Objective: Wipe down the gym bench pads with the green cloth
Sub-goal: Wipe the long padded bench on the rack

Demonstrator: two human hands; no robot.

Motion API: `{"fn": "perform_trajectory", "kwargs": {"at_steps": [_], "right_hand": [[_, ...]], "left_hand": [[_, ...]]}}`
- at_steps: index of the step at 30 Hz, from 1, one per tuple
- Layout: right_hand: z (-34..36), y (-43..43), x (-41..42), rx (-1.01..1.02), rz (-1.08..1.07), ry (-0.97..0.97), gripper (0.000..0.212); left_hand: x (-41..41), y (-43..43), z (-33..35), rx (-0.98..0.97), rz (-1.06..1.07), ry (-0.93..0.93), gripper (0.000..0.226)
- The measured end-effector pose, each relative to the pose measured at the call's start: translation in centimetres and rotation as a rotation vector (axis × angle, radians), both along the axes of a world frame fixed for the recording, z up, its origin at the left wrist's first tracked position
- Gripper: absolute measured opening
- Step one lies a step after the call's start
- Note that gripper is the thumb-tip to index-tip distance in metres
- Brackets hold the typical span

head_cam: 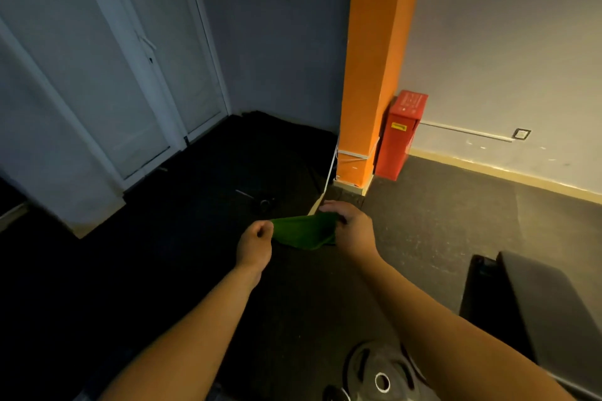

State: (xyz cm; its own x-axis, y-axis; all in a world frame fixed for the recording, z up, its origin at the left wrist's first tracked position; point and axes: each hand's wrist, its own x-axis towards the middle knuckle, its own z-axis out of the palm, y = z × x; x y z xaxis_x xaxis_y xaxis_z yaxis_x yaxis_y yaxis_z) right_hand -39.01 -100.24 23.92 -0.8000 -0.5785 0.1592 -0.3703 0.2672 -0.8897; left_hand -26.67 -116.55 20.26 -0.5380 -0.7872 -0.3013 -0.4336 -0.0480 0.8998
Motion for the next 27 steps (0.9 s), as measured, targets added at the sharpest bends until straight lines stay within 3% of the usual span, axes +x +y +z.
{"fn": "perform_trajectory", "kwargs": {"at_steps": [8, 18, 22, 27], "right_hand": [[-0.7, -7.0, -11.4, 0.097, 0.043, -0.046, 0.037], [-2.3, -24.1, -23.5, 0.165, 0.148, -0.091, 0.038], [-3.0, -33.1, -29.1, 0.192, 0.183, -0.008, 0.039], [-1.7, -44.2, -34.4, 0.302, 0.355, 0.082, 0.045]], "left_hand": [[-10.7, -6.2, 0.5, -0.072, 0.086, -0.071, 0.03], [-20.5, -21.8, -2.9, 0.159, 0.179, 0.063, 0.02], [-24.1, -30.3, -2.3, 0.042, 0.163, 0.04, 0.031], [-26.4, -39.4, 0.6, -0.086, -0.015, -0.093, 0.041]]}}
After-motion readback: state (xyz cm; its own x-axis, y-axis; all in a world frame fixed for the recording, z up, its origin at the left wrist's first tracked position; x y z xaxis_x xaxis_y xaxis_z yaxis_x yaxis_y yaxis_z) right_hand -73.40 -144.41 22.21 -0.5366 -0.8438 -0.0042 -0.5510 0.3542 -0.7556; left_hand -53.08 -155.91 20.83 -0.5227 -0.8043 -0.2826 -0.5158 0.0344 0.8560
